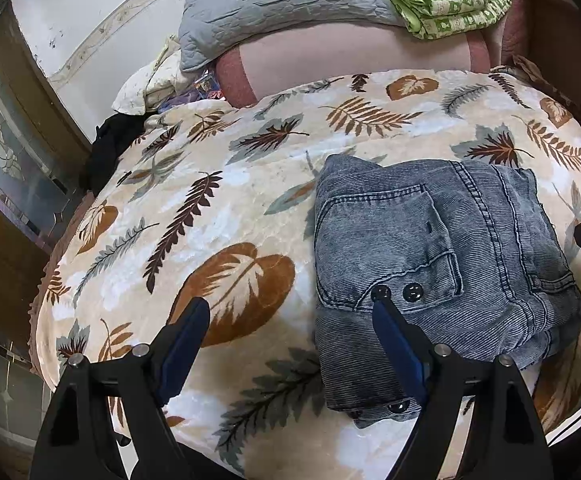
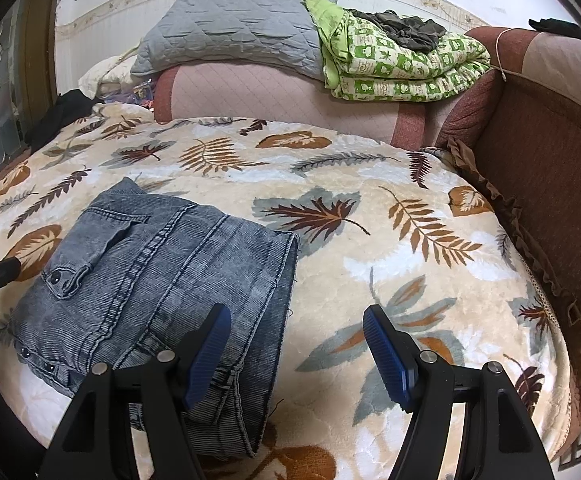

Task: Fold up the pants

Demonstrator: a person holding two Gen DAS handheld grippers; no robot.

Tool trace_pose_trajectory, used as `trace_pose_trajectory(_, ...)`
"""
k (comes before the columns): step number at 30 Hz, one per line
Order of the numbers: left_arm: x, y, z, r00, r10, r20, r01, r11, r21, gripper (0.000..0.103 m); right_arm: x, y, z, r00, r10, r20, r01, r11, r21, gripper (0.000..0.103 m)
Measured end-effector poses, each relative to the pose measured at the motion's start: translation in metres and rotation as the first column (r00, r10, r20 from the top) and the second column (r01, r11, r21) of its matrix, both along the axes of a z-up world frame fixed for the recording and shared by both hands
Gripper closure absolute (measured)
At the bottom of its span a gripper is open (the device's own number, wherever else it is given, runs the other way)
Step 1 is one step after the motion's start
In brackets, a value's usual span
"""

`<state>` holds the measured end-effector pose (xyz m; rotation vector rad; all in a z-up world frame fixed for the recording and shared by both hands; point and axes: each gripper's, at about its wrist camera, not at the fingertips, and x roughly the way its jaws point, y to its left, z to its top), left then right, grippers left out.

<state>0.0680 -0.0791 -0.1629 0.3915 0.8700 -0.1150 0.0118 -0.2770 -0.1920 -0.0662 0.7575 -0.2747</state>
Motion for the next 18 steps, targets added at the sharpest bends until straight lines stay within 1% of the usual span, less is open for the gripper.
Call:
trace_pose_trajectory(14, -0.0050, -0.0061, 0.0015, 1.000, -0.016, 0.008, 0.016, 1.000, 0.012, 0.019, -0.0017, -0.0022, 0.0021, 1.000, -0.004, 0.006, 0.004, 1.000, 0.007, 0.031)
trace_pose_trajectory(18, -0.0058, -0.0056, 0.0017, 1.000, -0.018, 0.007, 0.018, 1.000, 0.011, 0.019, -0.0016, -0.0069, 0.0000, 1.000, -0.024, -0.009, 0.024, 1.000, 0.005, 0.031)
